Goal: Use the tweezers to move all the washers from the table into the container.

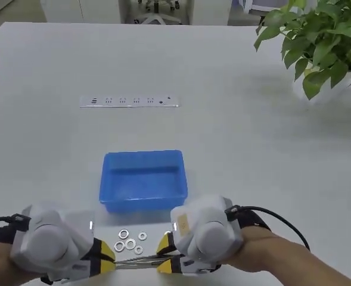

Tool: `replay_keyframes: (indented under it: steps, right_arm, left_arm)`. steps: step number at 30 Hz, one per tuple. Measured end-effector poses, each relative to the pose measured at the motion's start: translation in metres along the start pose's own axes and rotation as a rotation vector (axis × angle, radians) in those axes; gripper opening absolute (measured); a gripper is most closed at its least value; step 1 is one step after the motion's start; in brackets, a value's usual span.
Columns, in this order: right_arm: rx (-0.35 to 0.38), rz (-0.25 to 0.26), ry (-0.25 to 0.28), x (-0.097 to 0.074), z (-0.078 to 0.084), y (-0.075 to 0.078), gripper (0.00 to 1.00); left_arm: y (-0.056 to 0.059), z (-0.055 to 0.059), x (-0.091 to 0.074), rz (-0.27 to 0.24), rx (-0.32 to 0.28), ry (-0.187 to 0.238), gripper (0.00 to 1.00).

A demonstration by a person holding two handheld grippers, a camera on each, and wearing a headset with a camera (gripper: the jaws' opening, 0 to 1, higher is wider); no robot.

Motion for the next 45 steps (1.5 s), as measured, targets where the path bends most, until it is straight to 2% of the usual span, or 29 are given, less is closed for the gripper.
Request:
replay_keyframes:
  steps: [22,31,45]
  right_arm:
    - [-0.002,0.02,-0.013,0.001,-0.001,-0.002,0.15]
    - [0.005,0.047,-0.004,0.002,-0.003,-0.001,0.15]
    - [0.045,0.072,0.045,0.0,-0.013,0.003,0.12]
  left_arm:
    - [0.004,-0.022,-0.028,-0.012,0.017,0.023,0.05]
    - [0.003,-0.039,-0.04,-0.017,0.052,0.034,0.05]
    - [0.002,-0.065,-0.055,-0.02,0.118,0.059,0.05]
Point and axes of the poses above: the centre of the closed fingertips' face, and the gripper's own axes: x roughly forward along the fingers, y roughly to its right, z roughly out of its underside, the point moved 8 cm from there along -x, roughly backward along the fingers, and after that the axes turned 2 degrees about z, right-handed, at the moved point
